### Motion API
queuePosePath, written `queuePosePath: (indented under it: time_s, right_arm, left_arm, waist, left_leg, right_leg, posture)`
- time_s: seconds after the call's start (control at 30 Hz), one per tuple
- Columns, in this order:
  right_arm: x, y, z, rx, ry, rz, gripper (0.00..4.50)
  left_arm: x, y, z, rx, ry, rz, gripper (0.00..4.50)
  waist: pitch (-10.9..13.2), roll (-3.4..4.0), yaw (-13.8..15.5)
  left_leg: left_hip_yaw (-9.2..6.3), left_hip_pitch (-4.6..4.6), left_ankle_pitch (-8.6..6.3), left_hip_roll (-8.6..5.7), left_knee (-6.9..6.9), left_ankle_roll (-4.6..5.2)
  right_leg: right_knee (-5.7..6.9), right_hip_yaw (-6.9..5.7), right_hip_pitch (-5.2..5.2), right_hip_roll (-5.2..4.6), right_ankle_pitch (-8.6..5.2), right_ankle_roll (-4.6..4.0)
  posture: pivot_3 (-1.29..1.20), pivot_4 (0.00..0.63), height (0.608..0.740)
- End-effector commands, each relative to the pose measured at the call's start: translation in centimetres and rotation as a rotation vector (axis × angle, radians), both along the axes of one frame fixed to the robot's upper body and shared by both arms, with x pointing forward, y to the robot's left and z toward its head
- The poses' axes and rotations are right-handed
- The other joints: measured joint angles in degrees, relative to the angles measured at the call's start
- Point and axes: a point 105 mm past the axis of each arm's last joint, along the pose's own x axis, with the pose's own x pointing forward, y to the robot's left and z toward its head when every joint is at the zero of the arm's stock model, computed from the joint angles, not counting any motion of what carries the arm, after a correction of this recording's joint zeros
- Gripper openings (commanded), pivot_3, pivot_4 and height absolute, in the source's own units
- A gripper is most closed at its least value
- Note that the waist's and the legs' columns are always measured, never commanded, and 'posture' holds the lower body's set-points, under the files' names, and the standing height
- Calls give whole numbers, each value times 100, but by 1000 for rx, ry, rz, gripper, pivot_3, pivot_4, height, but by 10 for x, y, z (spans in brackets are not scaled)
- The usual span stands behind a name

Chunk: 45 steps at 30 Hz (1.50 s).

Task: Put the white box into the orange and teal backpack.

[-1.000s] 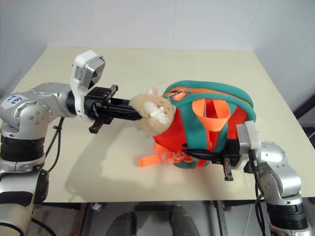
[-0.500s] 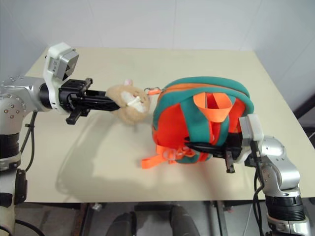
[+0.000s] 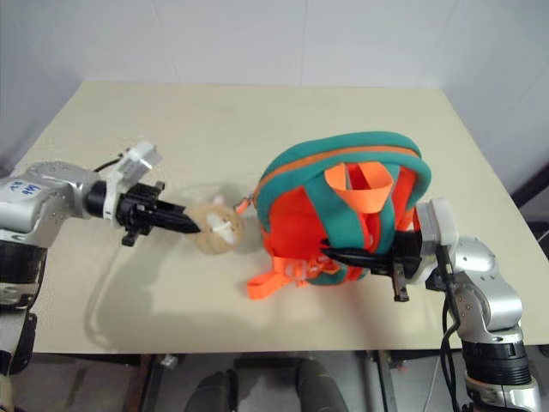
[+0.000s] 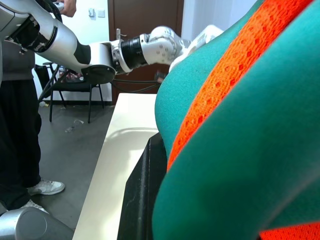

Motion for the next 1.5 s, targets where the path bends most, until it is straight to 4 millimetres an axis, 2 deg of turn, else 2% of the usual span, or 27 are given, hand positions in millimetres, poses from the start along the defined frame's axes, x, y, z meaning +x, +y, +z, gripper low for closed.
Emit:
queuePosePath:
  time_s: [0.03, 0.3, 0.43, 0.6, 0.63, 0.73, 0.77, 0.9, 1.03, 1.07, 1.23, 1.37, 1.5]
  right_arm:
    - [-1, -3, 8, -4, -30, -18, 0]
    - [1, -3, 6, -22, -19, -41, 0]
    - [2, -2, 6, -44, -21, -57, 0]
    - [10, -6, 0, -158, 10, -158, 0]
    - [8, -8, -3, -195, 28, -160, 0]
    - [4, -14, -6, -285, 75, -166, 909]
    - [2, -16, -5, -300, 81, -161, 1351]
    - [4, -25, 4, -304, 53, -171, 2655]
    - [6, -38, 10, -317, 34, -183, 3988]
    - [6, -45, 11, -321, 43, -188, 4332]
    - [8, -90, 14, -374, 71, -299, 4425]
    - [10, -137, 25, -387, 53, -475, 4425]
    - [11, -164, 32, -340, 30, -588, 4425]
  left_arm:
    - [6, 1, -10, 62, -8, -9, 266]
    - [11, -4, -45, 190, 5, -60, 246]
    - [17, -7, -42, 168, -23, -36, 239]
    - [21, -11, -14, 29, -83, 6, 237]
    - [21, -9, -11, 15, -98, 14, 581]
    - [18, -4, -1, -26, -101, 32, 1504]
    - [19, -1, 2, -40, -111, 49, 1892]
    - [22, 8, 10, -76, -154, 108, 3148]
    - [21, 16, 12, -89, -172, 123, 4339]
    - [22, 21, 10, -88, -182, 140, 4500]
    - [26, 44, 7, -104, -297, 231, 4500]
    - [5, 60, 18, -199, -365, 175, 4500]
    - [-3, 78, 15, -184, -397, 189, 4500]
  waist:
    - [0, 0, 0]
    - [0, 0, 0]
    - [0, 0, -5]
    - [0, 0, 5]
    - [1, 1, 9]
    - [1, 1, 17]
    - [1, 1, 16]
    - [1, 1, 7]
    - [1, 1, 15]
    - [1, 1, 16]
    - [1, 1, 33]
    - [1, 1, 22]
    - [1, 1, 3]
  left_leg:
    - [0, -1, 0, 0, -1, 0]
    - [0, 0, -1, 0, -1, 1]
    - [0, -1, -1, 0, 0, 2]
    - [-1, -1, -1, 0, 1, 2]
    - [-1, -1, -1, 0, 1, 2]
    - [-1, -3, -1, 0, 0, 2]
    - [-1, -3, -1, 0, -1, 2]
    - [-1, -2, -2, 0, 0, 3]
    - [-1, -3, -2, -1, 2, 3]
    - [0, -2, -2, -1, 2, 3]
    - [0, -2, -2, 0, 0, 4]
    - [6, -2, -3, -1, 1, 4]
    - [10, 6, -3, 0, 3, 6]
  right_leg:
    - [0, 0, -1, 0, 0, 0]
    - [0, 0, 0, 0, -2, 0]
    - [1, 0, 0, 0, -2, 0]
    - [3, 0, 0, -1, -2, 1]
    - [3, 0, 0, -1, -2, 1]
    - [3, 0, -2, -1, -3, 2]
    - [2, 0, -2, -1, -3, 1]
    - [3, 0, -1, -1, -5, 2]
    - [3, 0, 0, -2, -4, 4]
    - [3, 1, -1, -3, -4, 4]
    - [1, 0, 0, -4, -4, 3]
    - [-2, 1, 0, -7, -4, 3]
    - [1, 0, 2, -8, -4, 2]
  posture:
    - [0, 150, 740]
    - [0, 150, 740]
    - [0, 150, 740]
    - [0, 150, 740]
    - [0, 150, 740]
    - [0, 150, 740]
    - [0, 150, 740]
    - [0, 150, 740]
    - [0, 150, 740]
    - [0, 150, 740]
    - [0, 150, 740]
    - [0, 150, 740]
    - [0, 150, 740]
